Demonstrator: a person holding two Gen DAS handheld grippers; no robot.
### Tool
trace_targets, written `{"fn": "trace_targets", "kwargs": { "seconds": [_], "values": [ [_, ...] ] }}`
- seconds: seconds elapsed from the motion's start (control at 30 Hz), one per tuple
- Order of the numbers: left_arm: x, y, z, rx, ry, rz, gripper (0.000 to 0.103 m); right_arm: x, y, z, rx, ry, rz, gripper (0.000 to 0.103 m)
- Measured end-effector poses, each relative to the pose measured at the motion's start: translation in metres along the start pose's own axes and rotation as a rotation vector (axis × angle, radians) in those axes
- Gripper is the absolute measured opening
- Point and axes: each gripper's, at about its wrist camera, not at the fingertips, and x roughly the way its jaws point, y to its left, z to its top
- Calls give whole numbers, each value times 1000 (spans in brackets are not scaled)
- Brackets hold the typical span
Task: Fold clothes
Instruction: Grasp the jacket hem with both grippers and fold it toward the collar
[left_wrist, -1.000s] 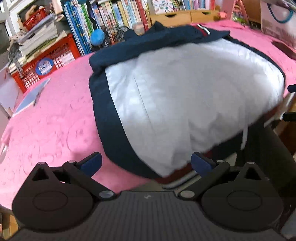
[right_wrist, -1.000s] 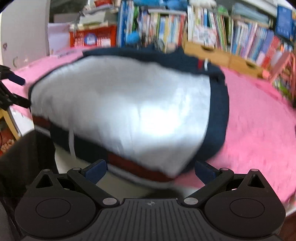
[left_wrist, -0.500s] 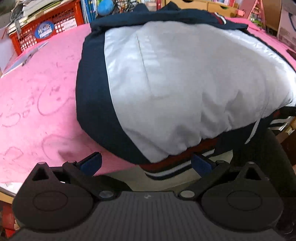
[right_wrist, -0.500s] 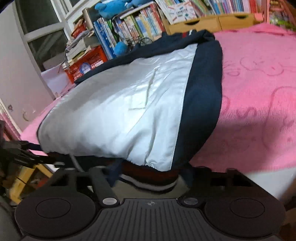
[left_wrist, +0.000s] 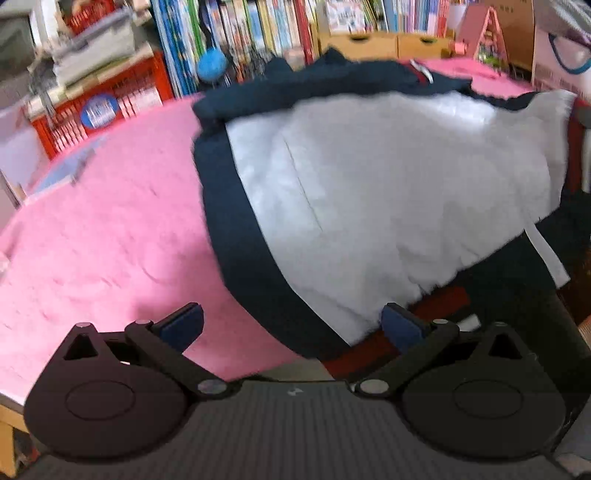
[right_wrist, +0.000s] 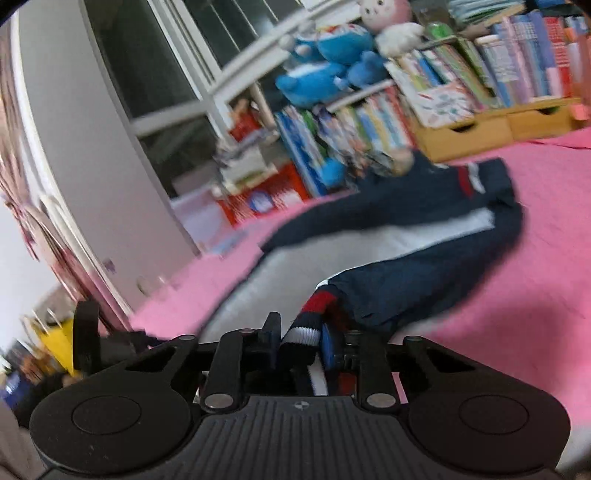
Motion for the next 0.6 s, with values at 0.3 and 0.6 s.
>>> {"fn": "trace_targets", "kwargs": {
  "seconds": [0.3,0.6],
  "values": [
    [-27,10,10,17,-73,69,103,177,-35,96,48,48,-62,14],
    [-2,29,20,-58,-85,20,103,73,-51,44,-64,106,-139,65]
  ]
}}
